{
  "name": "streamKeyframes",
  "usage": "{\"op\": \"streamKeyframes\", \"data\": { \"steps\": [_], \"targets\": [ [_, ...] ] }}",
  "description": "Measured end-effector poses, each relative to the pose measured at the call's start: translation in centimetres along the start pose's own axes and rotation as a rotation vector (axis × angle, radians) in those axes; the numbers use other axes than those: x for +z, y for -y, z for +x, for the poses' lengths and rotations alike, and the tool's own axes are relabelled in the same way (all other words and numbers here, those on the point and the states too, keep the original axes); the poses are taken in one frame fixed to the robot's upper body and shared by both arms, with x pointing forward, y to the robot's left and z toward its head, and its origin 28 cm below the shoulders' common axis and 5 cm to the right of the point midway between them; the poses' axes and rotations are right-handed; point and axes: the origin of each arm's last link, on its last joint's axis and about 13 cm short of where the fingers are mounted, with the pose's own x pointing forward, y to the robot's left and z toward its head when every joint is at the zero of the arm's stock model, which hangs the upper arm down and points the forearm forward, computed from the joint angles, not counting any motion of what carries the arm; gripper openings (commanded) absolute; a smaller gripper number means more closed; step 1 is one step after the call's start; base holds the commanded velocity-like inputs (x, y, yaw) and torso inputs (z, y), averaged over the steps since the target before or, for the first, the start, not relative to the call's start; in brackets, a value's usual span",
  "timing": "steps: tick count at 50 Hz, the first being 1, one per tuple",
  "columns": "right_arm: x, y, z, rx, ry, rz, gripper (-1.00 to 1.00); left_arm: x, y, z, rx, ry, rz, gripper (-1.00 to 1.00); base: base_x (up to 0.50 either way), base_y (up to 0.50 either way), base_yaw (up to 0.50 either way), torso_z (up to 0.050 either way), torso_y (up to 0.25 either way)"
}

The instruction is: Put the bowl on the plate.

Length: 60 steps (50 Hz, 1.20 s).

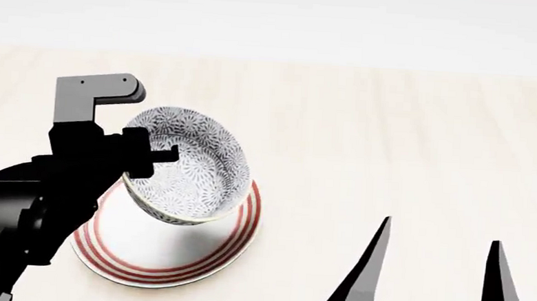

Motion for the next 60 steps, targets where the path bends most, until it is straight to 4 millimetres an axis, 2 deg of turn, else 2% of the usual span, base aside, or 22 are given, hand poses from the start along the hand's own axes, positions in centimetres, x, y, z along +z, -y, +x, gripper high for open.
{"op": "streamKeyframes", "data": {
  "steps": [60],
  "targets": [
    [-0.3,0.1,-0.3,0.004,-0.012,-0.005,1.00,-2.6,-0.8,0.1,0.007,-0.060,-0.087,-1.00,0.00,0.00,0.00,0.000,0.000]
  ]
}}
